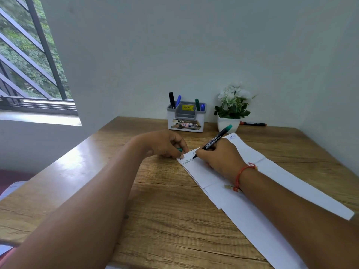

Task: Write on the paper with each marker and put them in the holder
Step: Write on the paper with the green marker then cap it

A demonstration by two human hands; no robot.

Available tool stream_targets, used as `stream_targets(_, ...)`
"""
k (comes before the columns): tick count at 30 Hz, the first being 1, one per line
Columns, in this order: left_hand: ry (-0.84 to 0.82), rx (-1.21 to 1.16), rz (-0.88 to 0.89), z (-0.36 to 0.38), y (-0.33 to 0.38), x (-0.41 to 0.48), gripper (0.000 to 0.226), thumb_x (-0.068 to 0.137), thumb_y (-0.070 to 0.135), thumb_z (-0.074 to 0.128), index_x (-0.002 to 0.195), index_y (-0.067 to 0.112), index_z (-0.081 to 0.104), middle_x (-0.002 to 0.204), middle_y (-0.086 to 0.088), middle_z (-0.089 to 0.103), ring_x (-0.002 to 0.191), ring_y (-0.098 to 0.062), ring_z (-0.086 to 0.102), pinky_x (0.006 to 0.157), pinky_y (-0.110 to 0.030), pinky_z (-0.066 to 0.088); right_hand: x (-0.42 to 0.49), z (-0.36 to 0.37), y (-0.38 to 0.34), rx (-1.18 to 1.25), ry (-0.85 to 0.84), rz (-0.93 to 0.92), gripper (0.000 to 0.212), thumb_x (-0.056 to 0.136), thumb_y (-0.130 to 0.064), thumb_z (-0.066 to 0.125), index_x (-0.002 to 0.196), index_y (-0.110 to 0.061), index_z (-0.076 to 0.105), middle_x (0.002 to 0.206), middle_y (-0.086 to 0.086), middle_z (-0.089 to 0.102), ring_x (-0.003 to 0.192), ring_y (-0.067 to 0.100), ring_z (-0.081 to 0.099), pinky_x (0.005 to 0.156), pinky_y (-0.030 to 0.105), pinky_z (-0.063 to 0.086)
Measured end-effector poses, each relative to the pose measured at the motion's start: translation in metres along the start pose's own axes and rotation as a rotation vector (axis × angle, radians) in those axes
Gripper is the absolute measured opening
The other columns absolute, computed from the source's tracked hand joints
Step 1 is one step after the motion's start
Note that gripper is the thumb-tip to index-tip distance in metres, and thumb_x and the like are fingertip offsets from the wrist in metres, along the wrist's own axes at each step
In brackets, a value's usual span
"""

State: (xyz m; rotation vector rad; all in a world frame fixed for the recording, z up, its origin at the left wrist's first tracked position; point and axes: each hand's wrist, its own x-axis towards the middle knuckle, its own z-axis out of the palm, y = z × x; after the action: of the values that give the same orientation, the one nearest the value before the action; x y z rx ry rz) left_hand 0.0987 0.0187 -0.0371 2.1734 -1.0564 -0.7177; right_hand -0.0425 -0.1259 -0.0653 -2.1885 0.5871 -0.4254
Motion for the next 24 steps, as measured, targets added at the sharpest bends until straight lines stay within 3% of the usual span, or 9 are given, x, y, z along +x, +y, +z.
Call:
stream_targets(5, 0.002, -0.006, 0.009, 0.0, -0.0013, -0.0002, 0.022, 0.087, 0.004, 0.072, 0.106, 0.012, 0.072, 0.098, -0.008, 0.073, 0.063, -0.004, 0.058, 0.053, -0.013, 0.045, 0.0004, -0.0004, -0.0005, -0.004, -0.001, 0.008, 0.023, 0.086, -0.034, 0.069, 0.099, -0.015, 0.07, 0.09, 0.005, 0.071, 0.085, 0.018, 0.066, 0.069, 0.029, 0.051)
stream_targets(13, 0.006, -0.007, 0.0, 0.0003, -0.0003, -0.0011, 0.021, 0.086, 0.004, 0.072, 0.106, 0.012, 0.072, 0.095, -0.005, 0.074, 0.063, -0.005, 0.057, 0.052, -0.013, 0.045, -0.0018, -0.0011, -0.0011, -0.008, -0.011, 0.008, 0.025, 0.085, -0.034, 0.067, 0.095, -0.011, 0.071, 0.085, 0.009, 0.071, 0.075, 0.016, 0.061, 0.059, 0.025, 0.042)
stream_targets(19, 0.006, 0.0, 0.01, 0.0005, 0.0004, -0.0017, 0.024, 0.086, 0.004, 0.072, 0.109, 0.009, 0.071, 0.081, 0.002, 0.069, 0.058, -0.003, 0.056, 0.051, -0.013, 0.043, -0.0012, -0.0004, -0.0005, -0.019, -0.011, 0.013, 0.024, 0.087, -0.033, 0.066, 0.094, -0.01, 0.068, 0.075, 0.002, 0.066, 0.065, 0.011, 0.058, 0.055, 0.021, 0.038)
stream_targets(24, 0.002, 0.005, 0.002, 0.0008, 0.0014, -0.0022, 0.023, 0.087, 0.005, 0.072, 0.109, 0.01, 0.071, 0.089, -0.002, 0.072, 0.064, -0.006, 0.057, 0.052, -0.012, 0.044, -0.0001, 0.0001, -0.0001, -0.017, -0.008, 0.015, 0.025, 0.087, -0.033, 0.066, 0.097, -0.011, 0.07, 0.076, 0.003, 0.068, 0.067, 0.012, 0.06, 0.057, 0.023, 0.041)
